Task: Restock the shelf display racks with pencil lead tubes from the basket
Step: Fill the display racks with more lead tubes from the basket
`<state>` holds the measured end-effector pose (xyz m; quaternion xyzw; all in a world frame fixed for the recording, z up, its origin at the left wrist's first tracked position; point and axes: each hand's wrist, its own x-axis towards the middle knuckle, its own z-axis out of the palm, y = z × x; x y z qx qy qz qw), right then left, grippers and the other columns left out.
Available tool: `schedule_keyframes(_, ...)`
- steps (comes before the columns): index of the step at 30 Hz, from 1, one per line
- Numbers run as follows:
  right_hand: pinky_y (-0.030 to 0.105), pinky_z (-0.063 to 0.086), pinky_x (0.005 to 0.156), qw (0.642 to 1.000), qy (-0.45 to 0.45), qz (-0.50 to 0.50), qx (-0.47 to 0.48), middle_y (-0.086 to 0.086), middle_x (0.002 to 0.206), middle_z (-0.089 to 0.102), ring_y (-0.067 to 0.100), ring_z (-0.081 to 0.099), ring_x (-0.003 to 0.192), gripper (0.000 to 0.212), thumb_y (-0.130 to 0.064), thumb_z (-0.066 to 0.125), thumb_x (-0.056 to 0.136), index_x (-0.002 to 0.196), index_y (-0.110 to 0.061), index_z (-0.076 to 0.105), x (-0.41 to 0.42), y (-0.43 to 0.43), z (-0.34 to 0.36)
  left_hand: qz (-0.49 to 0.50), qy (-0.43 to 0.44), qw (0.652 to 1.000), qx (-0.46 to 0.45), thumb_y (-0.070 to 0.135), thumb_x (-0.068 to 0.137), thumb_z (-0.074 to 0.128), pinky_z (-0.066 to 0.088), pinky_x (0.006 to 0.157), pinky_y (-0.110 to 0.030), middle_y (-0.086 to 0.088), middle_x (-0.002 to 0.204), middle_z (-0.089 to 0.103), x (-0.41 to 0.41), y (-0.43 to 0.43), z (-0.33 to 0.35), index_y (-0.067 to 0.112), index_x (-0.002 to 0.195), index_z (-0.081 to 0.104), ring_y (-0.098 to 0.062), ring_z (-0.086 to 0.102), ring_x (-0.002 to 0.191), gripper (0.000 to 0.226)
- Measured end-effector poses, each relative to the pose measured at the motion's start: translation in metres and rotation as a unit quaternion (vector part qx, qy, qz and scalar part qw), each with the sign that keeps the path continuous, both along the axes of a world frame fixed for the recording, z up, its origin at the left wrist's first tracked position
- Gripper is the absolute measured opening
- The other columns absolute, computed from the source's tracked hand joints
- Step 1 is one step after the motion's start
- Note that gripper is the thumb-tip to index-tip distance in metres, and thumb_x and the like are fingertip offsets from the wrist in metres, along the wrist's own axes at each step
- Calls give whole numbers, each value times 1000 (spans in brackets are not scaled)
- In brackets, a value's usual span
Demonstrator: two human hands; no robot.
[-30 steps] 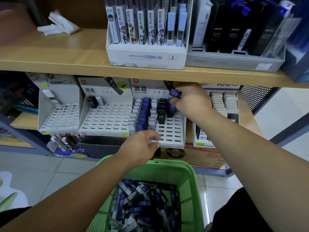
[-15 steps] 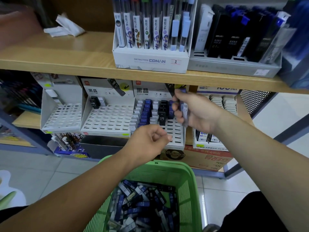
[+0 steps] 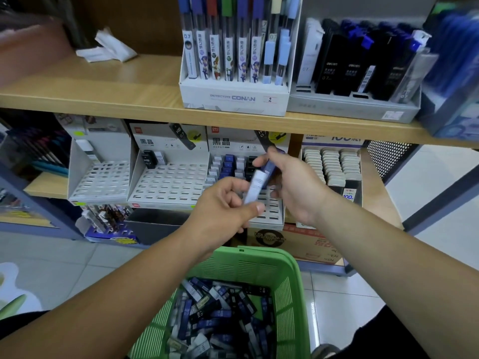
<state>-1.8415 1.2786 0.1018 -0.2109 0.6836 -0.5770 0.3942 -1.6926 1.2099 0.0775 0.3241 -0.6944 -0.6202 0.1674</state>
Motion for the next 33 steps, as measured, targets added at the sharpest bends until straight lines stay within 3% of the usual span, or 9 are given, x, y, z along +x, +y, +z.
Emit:
schedule_keyframes(4,28,35,52,998,47,8,38,1,82,59,14,44,58,29,-35,53,107,115,-14,71,-11,5,-5,-5,-7,1000,23,21,97,72,53,61,-29,3,74,65,13,-9,-1,18,104,73,-13,65,69,8)
schedule_keyframes(8,27,41,46,998,49,28,39,6,77,61,14,51,54,11,-18,71,98,107,-12,71,-13,9,-13,33,-10,999,17,30,102,62,53,61,-28,-3,88,72,25,-20,0,16,102,74,-11,67,77,19)
schedule_keyframes(10,27,46,46,996,80,29,35,6,75,66,15,55,54,18,-11,77,91,108,-13,71,-16,12,-15,55,-7,998,9,32,104,60,53,61,-27,-2,84,68,28,-24,1,17,100,76,-11,64,75,22)
schedule_keyframes(12,28,48,44,993,114,34,21,6,75,67,17,57,52,29,-8,79,90,116,-15,69,-16,14,-15,68,-8,998,15,36,106,55,52,61,-27,-3,83,63,31,-29,3,18,101,77,-12,60,75,28)
schedule_keyframes(15,23,41,40,986,162,50,-7,2,76,66,12,49,42,22,-10,71,96,118,-17,70,-13,12,-16,57,-25,997,46,40,109,47,50,61,-31,-12,89,60,33,-33,6,18,100,77,-20,56,79,38)
schedule_keyframes(18,24,42,42,986,153,71,-7,-3,57,59,13,48,43,15,-16,75,94,108,-10,72,-14,8,-14,30,-27,998,57,33,109,49,49,63,-31,-17,88,57,33,-33,5,17,98,76,-20,53,78,32)
schedule_keyframes(23,31,57,59,985,82,149,16,14,75,64,21,63,62,23,-5,70,95,118,-6,68,-25,10,-6,35,-2,999,38,17,103,62,49,57,-27,4,74,68,28,-37,5,22,103,63,-11,63,69,5)
schedule_keyframes(27,33,59,62,987,102,120,17,15,79,66,24,64,68,18,-17,71,95,98,0,75,-37,18,-9,49,7,998,30,4,96,70,58,59,-33,1,70,65,23,-42,5,12,96,55,-24,74,72,18)
schedule_keyframes(33,30,54,52,992,74,103,18,15,75,65,21,61,58,11,-12,74,93,99,-3,75,-37,23,-8,38,30,998,43,0,94,72,62,68,-41,-2,76,69,17,-38,4,26,126,55,-31,76,76,45)
